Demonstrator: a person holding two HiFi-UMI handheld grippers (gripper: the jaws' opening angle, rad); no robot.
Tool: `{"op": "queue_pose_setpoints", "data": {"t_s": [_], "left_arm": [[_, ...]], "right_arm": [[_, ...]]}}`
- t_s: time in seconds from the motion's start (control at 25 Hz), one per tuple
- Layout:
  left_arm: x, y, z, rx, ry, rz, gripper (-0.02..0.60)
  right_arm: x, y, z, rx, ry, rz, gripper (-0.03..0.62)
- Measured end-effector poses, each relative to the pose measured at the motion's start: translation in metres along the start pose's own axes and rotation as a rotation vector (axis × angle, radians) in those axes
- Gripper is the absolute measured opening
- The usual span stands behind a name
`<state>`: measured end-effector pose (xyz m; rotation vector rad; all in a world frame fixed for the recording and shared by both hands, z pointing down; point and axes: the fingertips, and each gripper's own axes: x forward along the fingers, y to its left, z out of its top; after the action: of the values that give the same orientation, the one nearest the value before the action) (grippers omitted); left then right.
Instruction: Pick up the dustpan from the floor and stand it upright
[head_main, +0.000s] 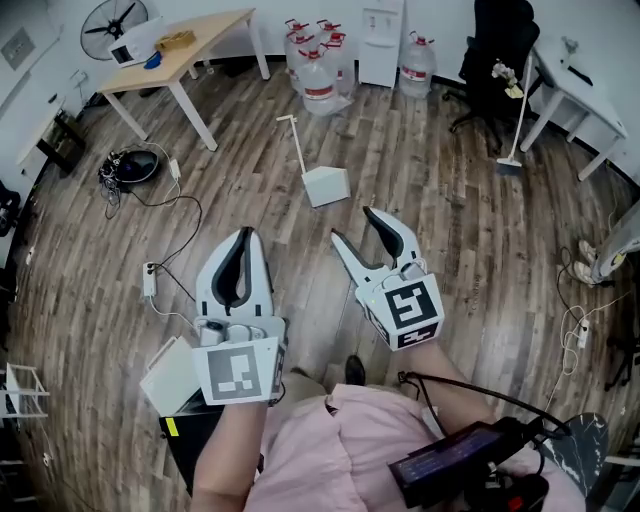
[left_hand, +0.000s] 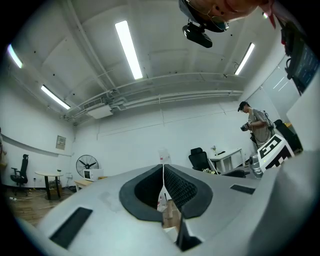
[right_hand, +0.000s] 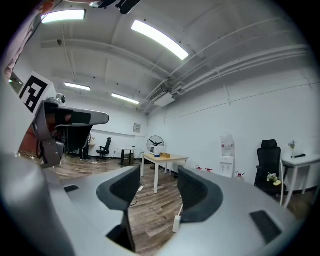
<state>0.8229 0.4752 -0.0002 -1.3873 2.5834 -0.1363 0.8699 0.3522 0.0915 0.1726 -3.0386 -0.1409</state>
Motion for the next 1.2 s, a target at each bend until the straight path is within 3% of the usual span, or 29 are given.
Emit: {"op": "queue_pose_setpoints", "data": {"t_s": [0.24, 0.48, 0.64, 0.92, 1.2], "left_arm": [[0.014, 0.022, -0.032, -0.037, 0.056, 0.025, 0.015], [0.056, 0.094, -0.076, -0.062, 0.083, 0.052, 0.015], [0.099, 0.154, -0.095, -0.093, 0.079, 0.041, 0.015], [0.164, 0.265, -0.096, -0.048, 0.025, 0.029, 0.015], [0.193, 0.322, -0.105, -0.066, 0.016, 0.022, 0.015]], "right_arm": [[0.034, -0.009, -0.023, -0.004, 0.046, -0.029, 0.239], [0.117, -0.008, -0.037, -0.024, 0.087, -0.050, 0.239], [0.183, -0.017, -0.030, -0.042, 0.083, -0.090, 0.238], [0.295, -0.015, 0.000, -0.053, 0.083, -0.144, 0.229], [0.350, -0.003, 0.024, -0.076, 0.065, -0.163, 0.210]]}}
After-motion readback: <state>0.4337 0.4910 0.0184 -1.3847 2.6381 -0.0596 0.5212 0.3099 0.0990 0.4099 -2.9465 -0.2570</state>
